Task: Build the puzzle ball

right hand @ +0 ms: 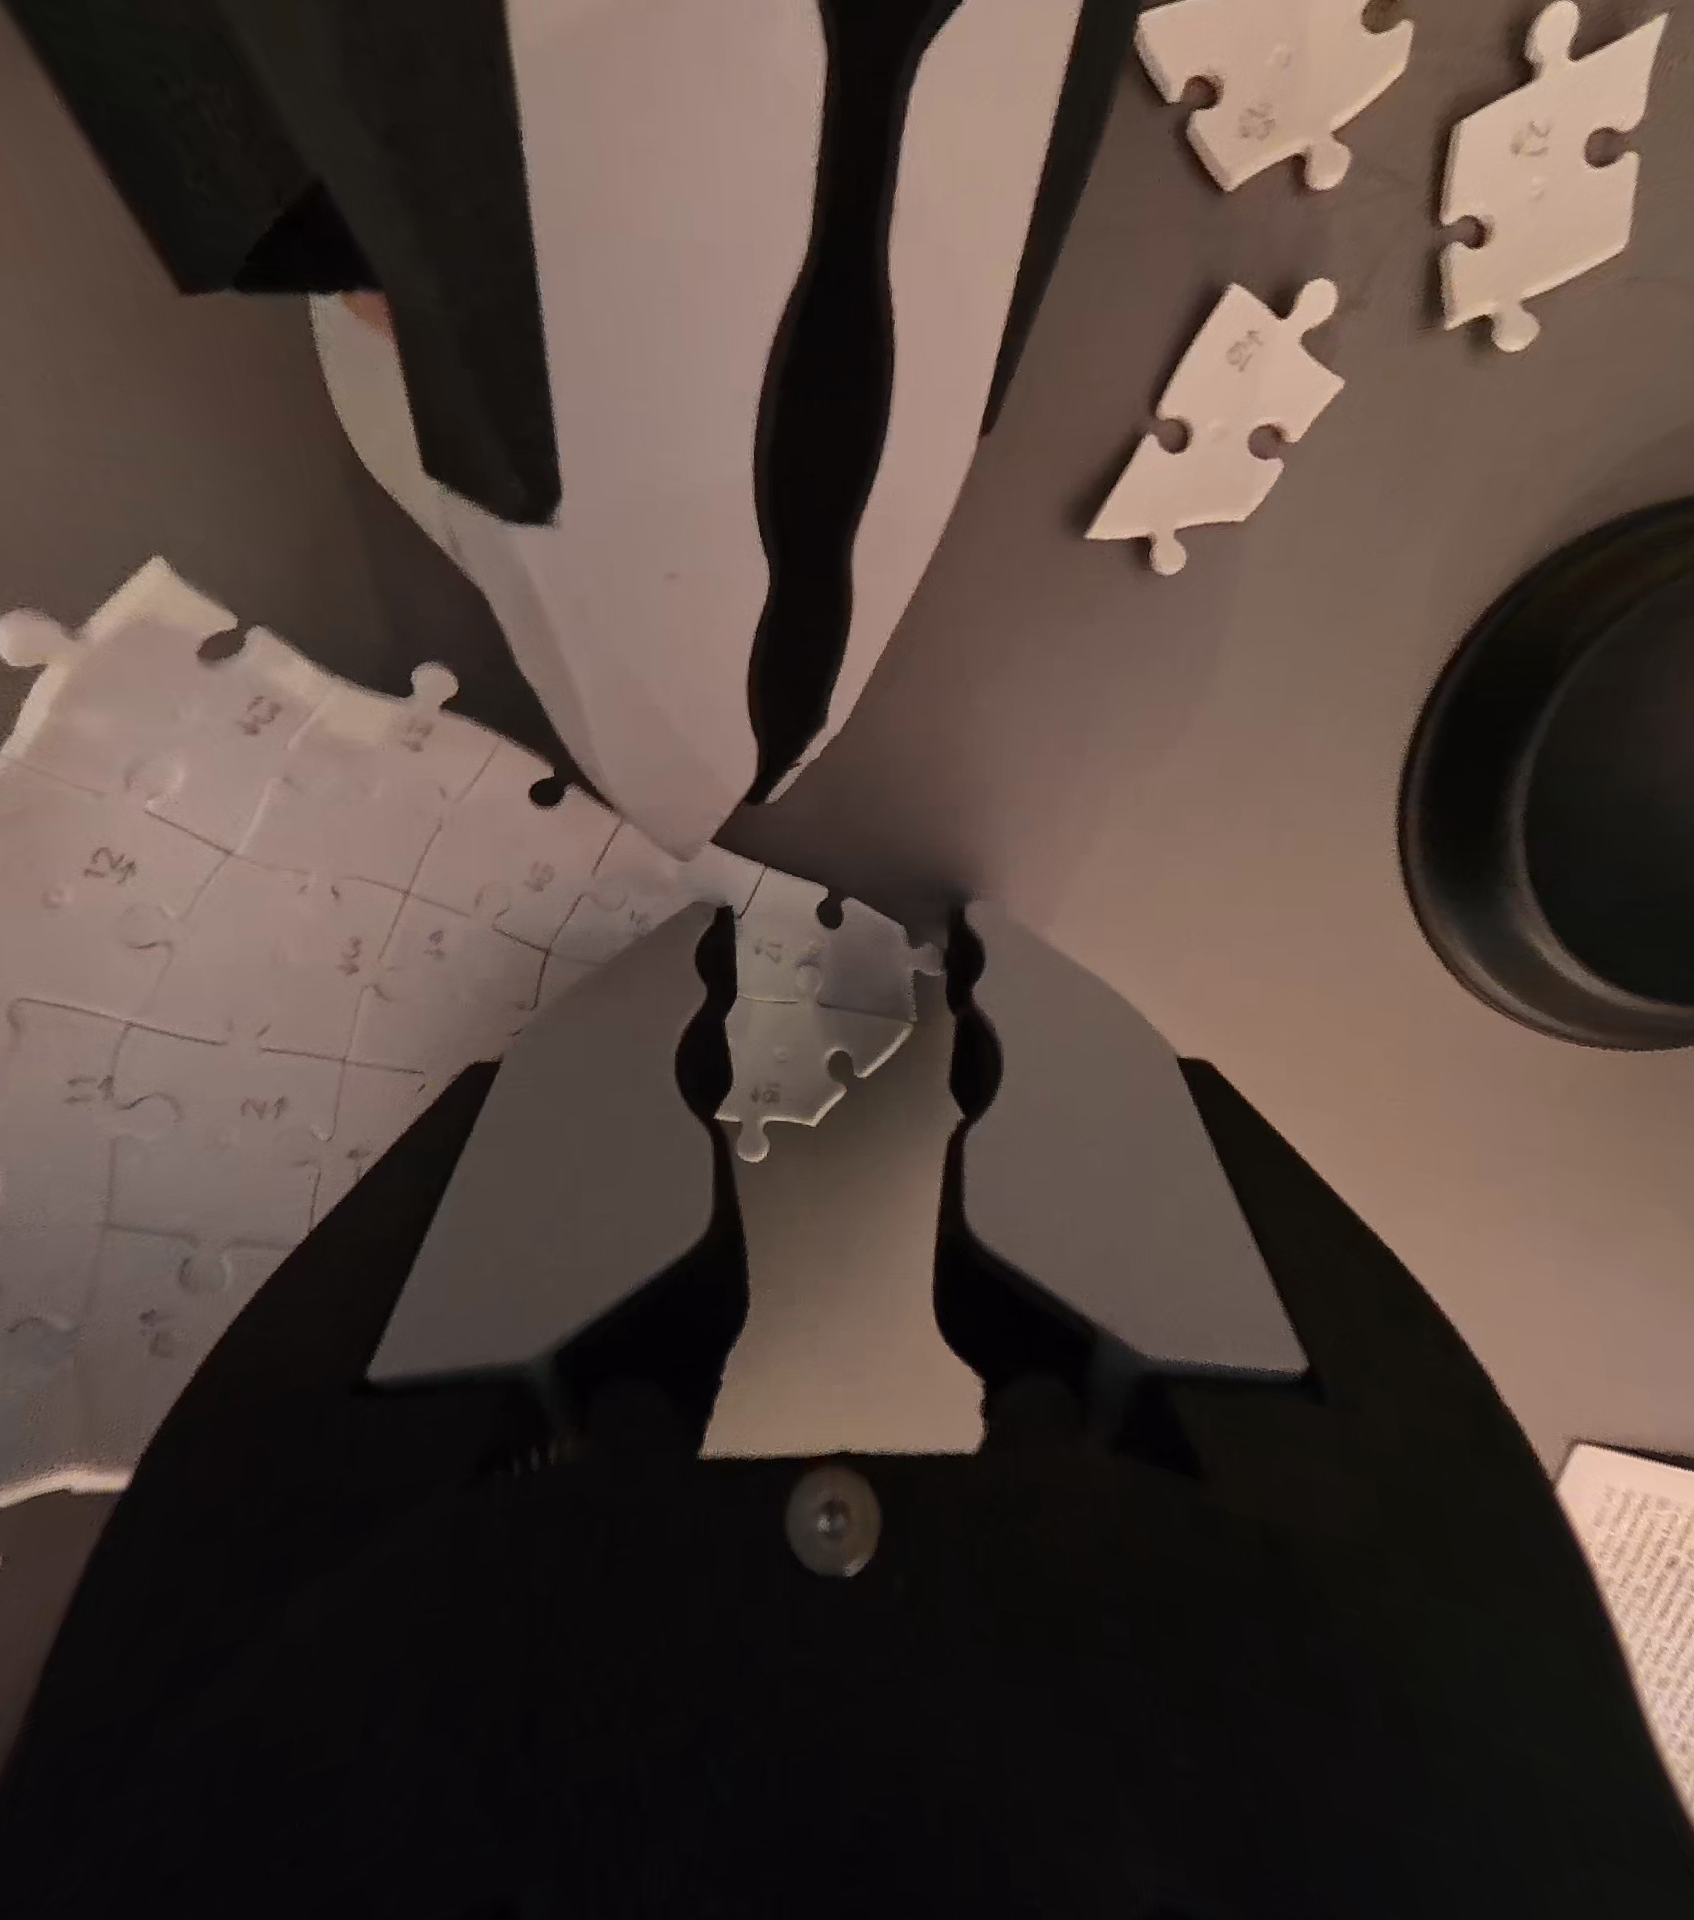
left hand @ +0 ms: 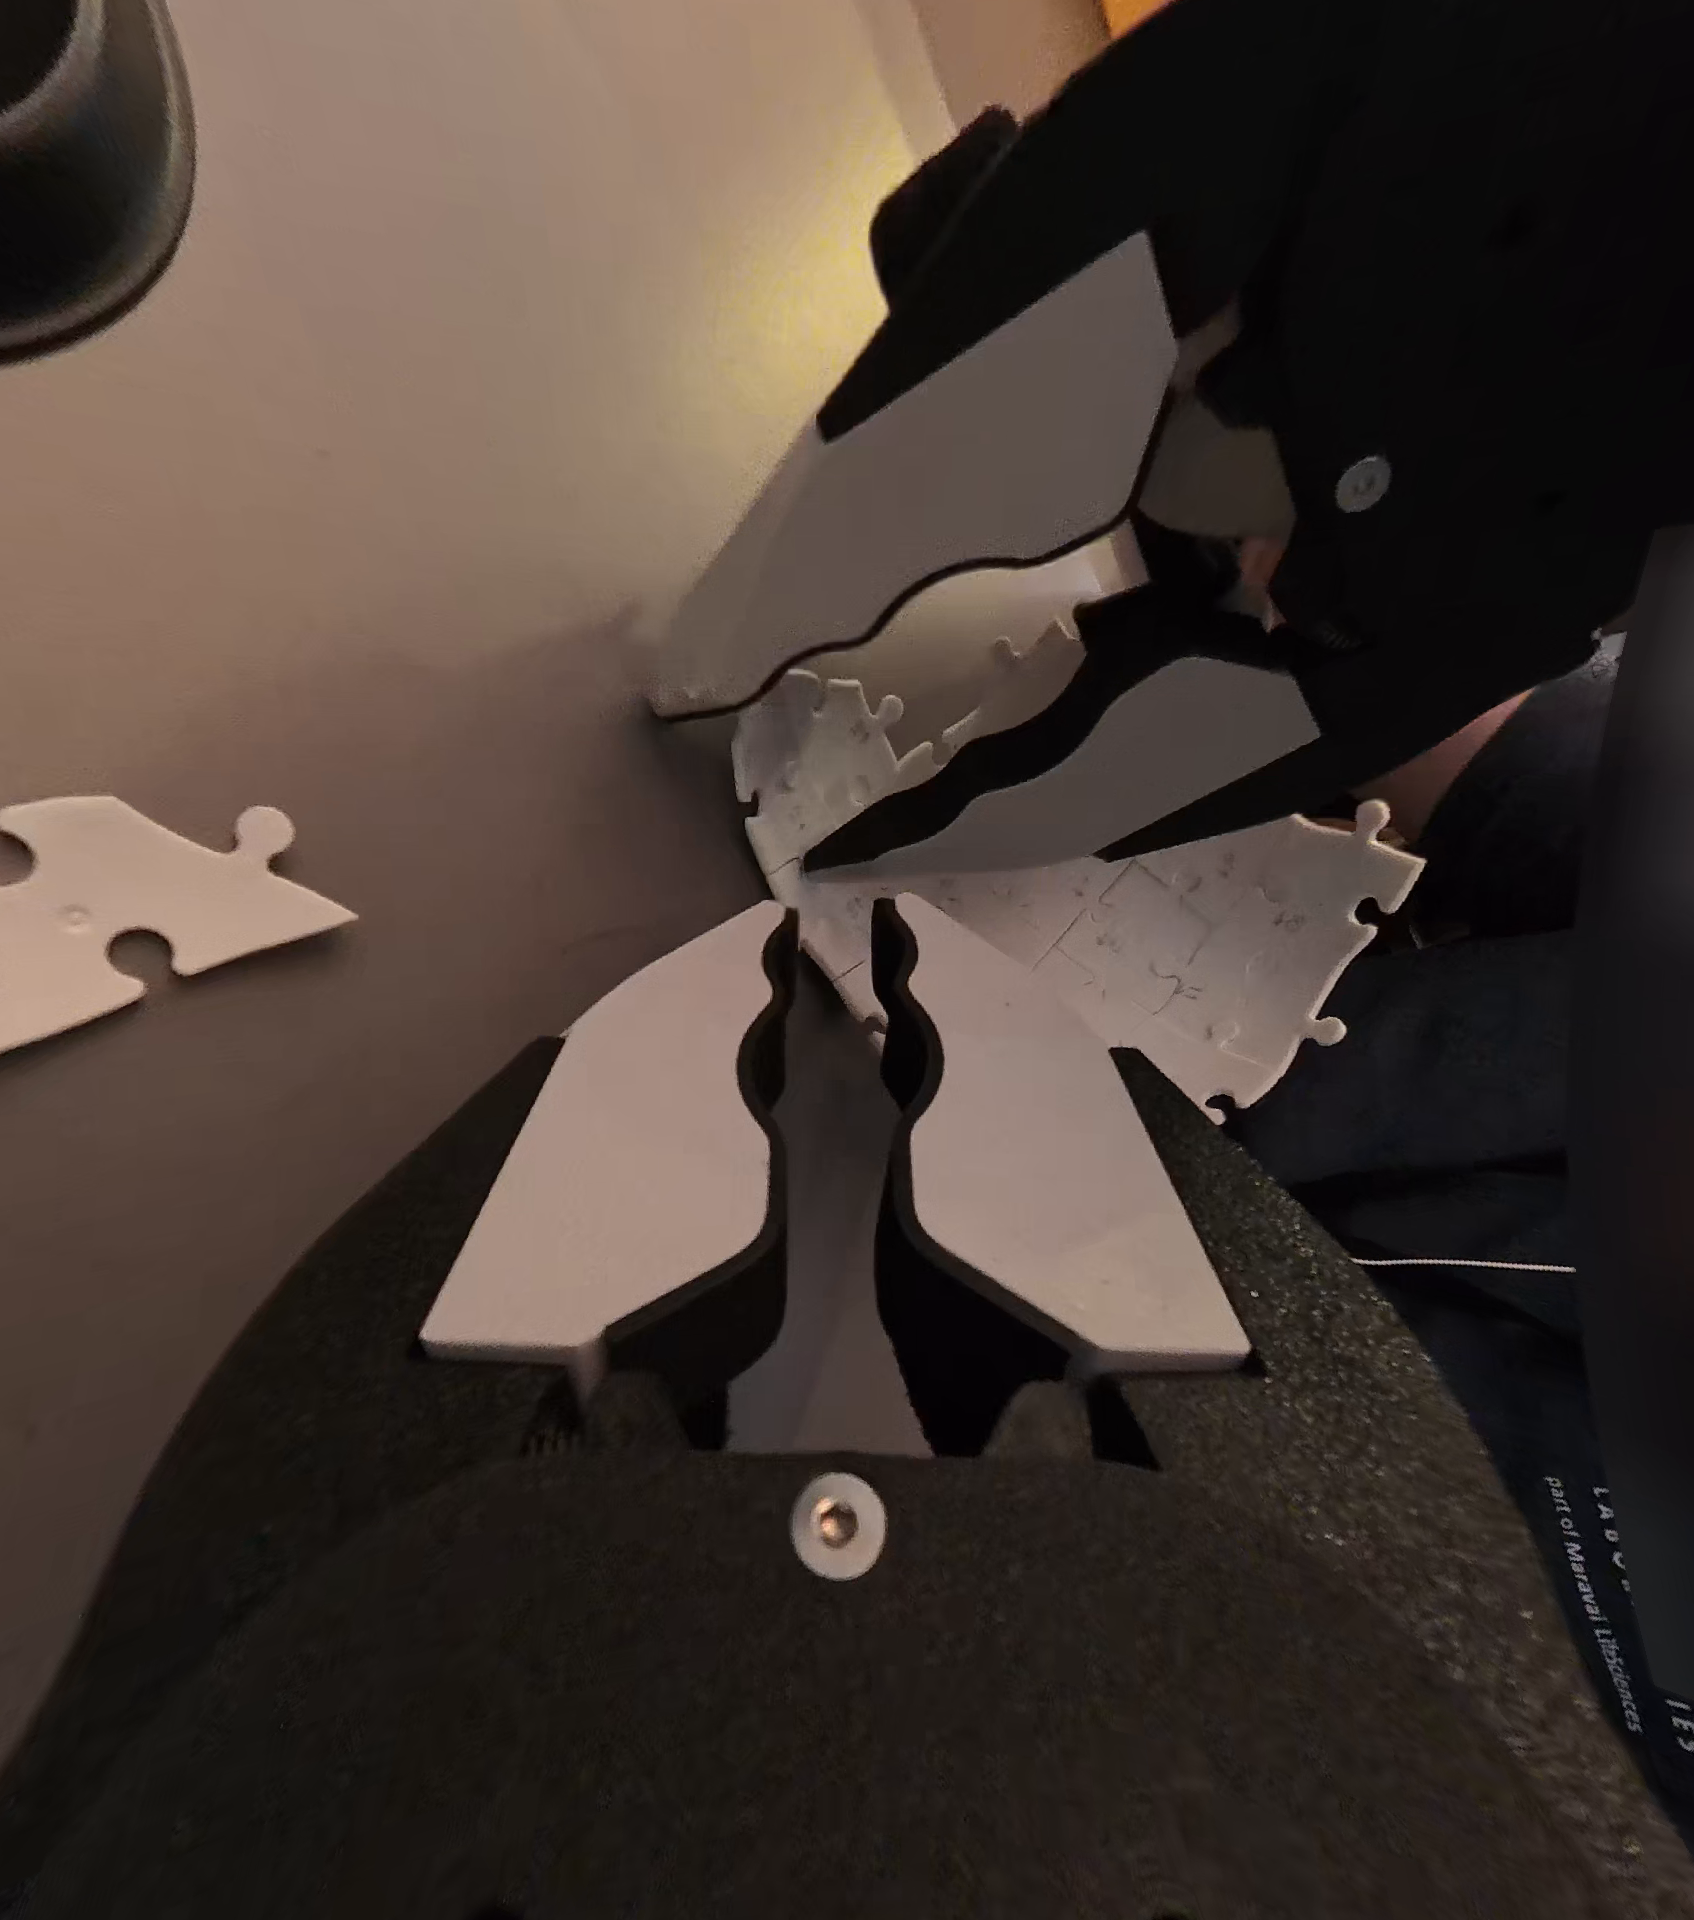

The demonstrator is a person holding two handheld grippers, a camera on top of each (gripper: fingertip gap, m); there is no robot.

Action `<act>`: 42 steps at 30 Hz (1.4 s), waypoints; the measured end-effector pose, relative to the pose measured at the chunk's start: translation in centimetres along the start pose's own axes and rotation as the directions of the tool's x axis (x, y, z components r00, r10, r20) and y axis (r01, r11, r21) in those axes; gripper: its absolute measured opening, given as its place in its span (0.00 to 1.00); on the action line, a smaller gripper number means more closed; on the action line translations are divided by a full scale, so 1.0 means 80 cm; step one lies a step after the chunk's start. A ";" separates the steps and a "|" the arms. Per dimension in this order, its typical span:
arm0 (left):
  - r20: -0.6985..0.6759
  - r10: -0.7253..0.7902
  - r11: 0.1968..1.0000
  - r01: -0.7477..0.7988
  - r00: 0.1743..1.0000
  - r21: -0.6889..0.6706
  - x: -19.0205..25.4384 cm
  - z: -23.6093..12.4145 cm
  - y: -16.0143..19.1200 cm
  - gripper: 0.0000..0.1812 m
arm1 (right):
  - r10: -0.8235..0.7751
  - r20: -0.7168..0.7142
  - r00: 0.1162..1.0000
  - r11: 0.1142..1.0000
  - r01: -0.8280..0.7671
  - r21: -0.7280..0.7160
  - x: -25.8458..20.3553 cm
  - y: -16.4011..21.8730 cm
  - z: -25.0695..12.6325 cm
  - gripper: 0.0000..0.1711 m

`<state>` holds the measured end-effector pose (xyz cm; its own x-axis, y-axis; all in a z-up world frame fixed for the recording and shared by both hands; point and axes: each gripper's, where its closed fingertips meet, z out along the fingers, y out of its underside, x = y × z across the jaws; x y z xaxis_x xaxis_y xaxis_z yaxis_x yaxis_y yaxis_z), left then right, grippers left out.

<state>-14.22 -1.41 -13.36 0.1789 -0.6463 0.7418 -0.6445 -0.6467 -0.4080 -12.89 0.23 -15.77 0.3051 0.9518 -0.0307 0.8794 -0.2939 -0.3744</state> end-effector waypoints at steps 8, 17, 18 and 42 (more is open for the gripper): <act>-0.012 0.001 1.000 -0.001 1.000 0.014 0.005 -0.003 -0.002 0.07 | -0.033 0.011 0.999 0.996 0.034 -0.079 0.000 0.000 0.002 0.24; 0.026 0.004 0.999 -0.003 1.000 -0.044 -0.005 0.009 0.008 0.07 | -0.025 -0.003 1.000 0.999 0.025 -0.044 0.009 -0.001 0.001 0.32; 0.028 0.013 0.999 -0.011 1.000 -0.052 -0.004 0.010 0.010 0.07 | -0.027 0.007 1.000 0.999 0.027 -0.030 0.009 -0.002 0.001 0.32; -0.080 0.024 0.996 -0.031 0.997 -0.080 0.022 0.023 0.014 0.07 | -0.052 0.075 0.996 0.999 0.052 0.006 -0.002 0.038 -0.070 0.35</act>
<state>-13.27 -3.99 -13.49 0.1031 -0.6276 0.7717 -0.7068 -0.5921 -0.3871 -8.20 -1.34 -11.72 0.2306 0.9697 -0.0810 0.8916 -0.2439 -0.3815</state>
